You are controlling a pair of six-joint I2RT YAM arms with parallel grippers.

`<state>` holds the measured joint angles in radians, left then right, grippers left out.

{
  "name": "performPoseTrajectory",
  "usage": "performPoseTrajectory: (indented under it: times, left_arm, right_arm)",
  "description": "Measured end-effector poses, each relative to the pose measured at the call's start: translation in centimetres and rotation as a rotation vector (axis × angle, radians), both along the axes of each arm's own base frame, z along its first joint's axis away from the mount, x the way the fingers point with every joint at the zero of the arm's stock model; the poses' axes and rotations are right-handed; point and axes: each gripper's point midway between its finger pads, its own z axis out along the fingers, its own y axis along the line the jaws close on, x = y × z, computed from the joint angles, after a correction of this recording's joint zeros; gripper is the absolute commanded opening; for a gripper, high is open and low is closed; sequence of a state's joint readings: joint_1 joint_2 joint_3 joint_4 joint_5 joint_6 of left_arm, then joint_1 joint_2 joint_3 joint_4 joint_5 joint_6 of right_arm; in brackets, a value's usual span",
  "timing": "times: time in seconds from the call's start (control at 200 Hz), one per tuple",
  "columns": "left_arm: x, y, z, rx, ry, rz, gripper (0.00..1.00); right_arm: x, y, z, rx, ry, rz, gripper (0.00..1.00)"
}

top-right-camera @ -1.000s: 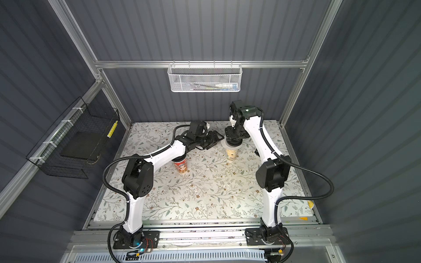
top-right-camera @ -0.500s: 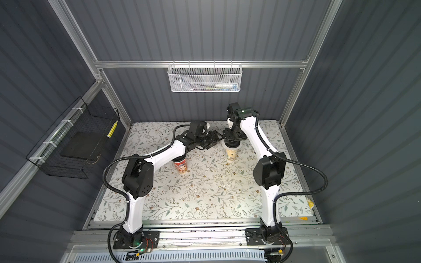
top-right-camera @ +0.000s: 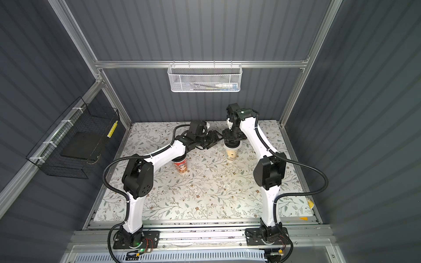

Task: Put the leak-proof paper on the milk tea cups
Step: Secure the cup lid on the cup.

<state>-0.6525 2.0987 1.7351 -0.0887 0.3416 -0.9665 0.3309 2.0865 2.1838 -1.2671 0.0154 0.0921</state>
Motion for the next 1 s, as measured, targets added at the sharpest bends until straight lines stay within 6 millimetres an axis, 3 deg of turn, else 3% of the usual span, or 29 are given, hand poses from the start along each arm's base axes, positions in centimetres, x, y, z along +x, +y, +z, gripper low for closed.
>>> performPoseTrajectory:
  times: [1.001]
  left_arm:
    - [0.3,0.41,-0.03,0.003,0.001,0.001,0.71]
  right_arm:
    - [-0.1,-0.71,-0.49,0.016,-0.096,0.004,0.81]
